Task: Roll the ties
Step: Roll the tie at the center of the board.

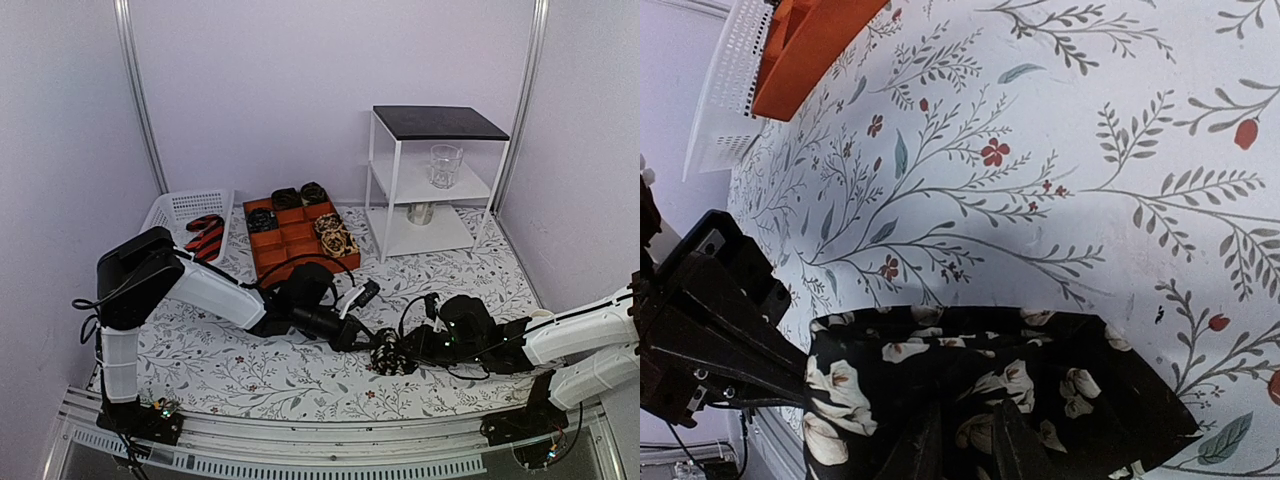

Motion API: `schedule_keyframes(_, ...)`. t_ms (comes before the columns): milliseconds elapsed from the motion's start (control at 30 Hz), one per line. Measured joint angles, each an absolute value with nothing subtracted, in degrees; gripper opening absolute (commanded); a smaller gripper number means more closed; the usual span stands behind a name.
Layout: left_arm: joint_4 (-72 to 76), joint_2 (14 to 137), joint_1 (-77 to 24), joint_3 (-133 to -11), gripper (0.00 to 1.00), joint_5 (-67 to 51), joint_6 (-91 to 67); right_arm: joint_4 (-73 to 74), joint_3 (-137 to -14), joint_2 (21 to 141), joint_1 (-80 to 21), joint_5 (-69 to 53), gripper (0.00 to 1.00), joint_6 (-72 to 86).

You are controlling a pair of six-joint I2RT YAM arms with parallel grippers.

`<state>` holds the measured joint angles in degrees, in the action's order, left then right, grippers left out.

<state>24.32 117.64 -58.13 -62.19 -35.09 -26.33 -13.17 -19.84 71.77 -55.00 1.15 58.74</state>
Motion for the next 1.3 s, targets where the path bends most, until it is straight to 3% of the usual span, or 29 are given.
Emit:
schedule_keyframes(500,22.8,115.0,-58.5,-62.2,0.0,-33.1,-25.3,-14.2,-19.7,72.5,-55.0,-0.6,0.22,61.2)
schedule_keyframes(733,22.8,116.2,-60.1,-63.0,0.0,-34.3,-25.3,-10.3,-17.3,65.8,-55.0,2.5,0.26,61.8)
schedule_keyframes(1300,20.7,119.3,-60.9,-69.1,0.0,-35.1,-25.0,0.8,-15.8,46.6,-55.0,6.2,0.6,60.6)
